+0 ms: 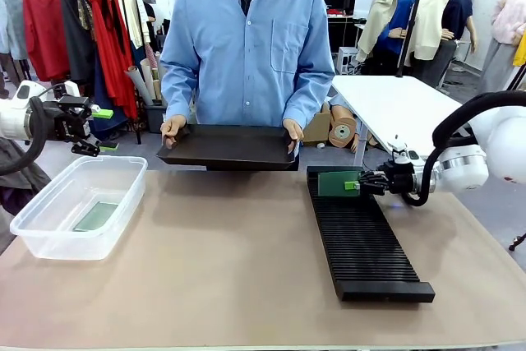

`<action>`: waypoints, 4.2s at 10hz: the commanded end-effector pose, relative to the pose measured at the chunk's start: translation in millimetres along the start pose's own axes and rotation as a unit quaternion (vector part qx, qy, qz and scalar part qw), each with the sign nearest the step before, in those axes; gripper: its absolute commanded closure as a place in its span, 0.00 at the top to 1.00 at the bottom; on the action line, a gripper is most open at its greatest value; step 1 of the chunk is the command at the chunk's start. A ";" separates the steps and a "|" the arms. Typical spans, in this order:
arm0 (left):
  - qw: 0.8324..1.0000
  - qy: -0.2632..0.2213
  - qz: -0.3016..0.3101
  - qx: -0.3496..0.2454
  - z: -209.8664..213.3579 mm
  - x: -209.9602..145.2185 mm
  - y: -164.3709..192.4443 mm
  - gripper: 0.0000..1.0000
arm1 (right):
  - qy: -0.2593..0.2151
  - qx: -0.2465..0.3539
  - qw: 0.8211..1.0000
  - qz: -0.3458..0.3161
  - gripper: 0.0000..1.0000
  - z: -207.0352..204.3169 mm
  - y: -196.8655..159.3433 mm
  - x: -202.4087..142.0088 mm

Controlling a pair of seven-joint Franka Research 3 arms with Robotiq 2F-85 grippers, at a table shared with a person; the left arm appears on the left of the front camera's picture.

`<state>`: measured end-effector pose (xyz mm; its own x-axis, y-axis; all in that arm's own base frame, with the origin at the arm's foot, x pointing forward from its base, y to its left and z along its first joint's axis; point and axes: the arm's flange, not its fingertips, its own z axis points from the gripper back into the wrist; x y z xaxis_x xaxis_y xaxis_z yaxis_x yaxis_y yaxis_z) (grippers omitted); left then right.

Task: Sort PCBs into racks and boxes based on the side picked up.
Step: If the short side of the Blank PCB is picked up, insert it into the PCB Rack ; if the long side is picked up, place it in the Organizing box.

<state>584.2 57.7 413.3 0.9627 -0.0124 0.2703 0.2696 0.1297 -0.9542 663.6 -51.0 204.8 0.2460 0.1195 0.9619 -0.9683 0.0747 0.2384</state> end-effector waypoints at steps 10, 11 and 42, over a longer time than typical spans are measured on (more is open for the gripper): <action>1.000 -0.001 -0.001 -0.002 1.1 0.3 -1.5 1.00 | -0.022 -0.009 1.000 -0.019 1.00 20.5 1.9 0.4; 1.000 -0.001 -0.001 -0.002 1.1 0.3 -1.5 1.00 | -0.021 -0.013 0.999 -0.021 1.00 22.1 4.4 3.6; 1.000 -0.001 -0.001 -0.002 1.1 0.3 -1.5 1.00 | 0.004 0.030 0.973 -0.231 1.00 40.5 148.9 131.7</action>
<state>584.4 57.6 412.5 0.9631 -0.0125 0.2690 0.2683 0.1293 -0.9546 563.8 -67.4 355.9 0.5840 0.0720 0.8086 -0.8118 0.0493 0.5819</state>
